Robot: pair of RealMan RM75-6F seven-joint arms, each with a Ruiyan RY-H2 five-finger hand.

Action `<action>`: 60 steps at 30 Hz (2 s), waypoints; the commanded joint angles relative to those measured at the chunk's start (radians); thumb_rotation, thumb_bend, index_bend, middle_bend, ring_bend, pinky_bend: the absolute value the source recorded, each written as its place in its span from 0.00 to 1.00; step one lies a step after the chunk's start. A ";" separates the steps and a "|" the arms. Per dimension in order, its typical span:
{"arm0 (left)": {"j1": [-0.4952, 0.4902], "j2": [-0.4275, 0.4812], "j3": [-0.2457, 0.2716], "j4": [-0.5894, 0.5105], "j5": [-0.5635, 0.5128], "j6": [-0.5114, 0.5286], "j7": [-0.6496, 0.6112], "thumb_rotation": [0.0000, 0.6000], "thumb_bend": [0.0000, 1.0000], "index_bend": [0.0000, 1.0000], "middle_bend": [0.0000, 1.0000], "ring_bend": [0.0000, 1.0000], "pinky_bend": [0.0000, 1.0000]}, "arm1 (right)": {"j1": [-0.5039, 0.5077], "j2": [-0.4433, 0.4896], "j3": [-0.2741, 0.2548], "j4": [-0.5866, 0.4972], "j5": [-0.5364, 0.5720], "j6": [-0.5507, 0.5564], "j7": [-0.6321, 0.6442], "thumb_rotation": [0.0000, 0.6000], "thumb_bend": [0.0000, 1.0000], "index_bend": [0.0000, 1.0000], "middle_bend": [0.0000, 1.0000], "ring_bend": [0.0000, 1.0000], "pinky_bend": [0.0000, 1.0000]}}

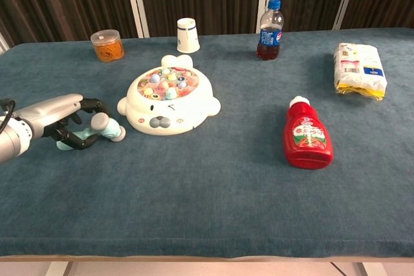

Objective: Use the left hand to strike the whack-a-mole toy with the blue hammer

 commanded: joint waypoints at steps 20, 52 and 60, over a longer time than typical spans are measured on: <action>-0.002 -0.015 -0.021 0.019 -0.017 -0.003 0.009 1.00 0.44 0.16 0.05 0.01 0.17 | 0.001 -0.001 0.000 -0.001 0.001 -0.003 -0.005 1.00 0.17 0.00 0.03 0.00 0.00; 0.509 0.307 0.327 0.044 0.693 0.672 -0.600 1.00 0.43 0.06 0.00 0.00 0.08 | 0.001 -0.021 0.005 -0.016 0.005 -0.018 -0.077 1.00 0.17 0.00 0.03 0.00 0.00; 0.612 0.261 0.373 0.276 0.762 0.772 -0.627 1.00 0.42 0.04 0.00 0.00 0.03 | -0.003 -0.032 0.020 -0.032 0.021 -0.012 -0.105 1.00 0.17 0.00 0.03 0.00 0.00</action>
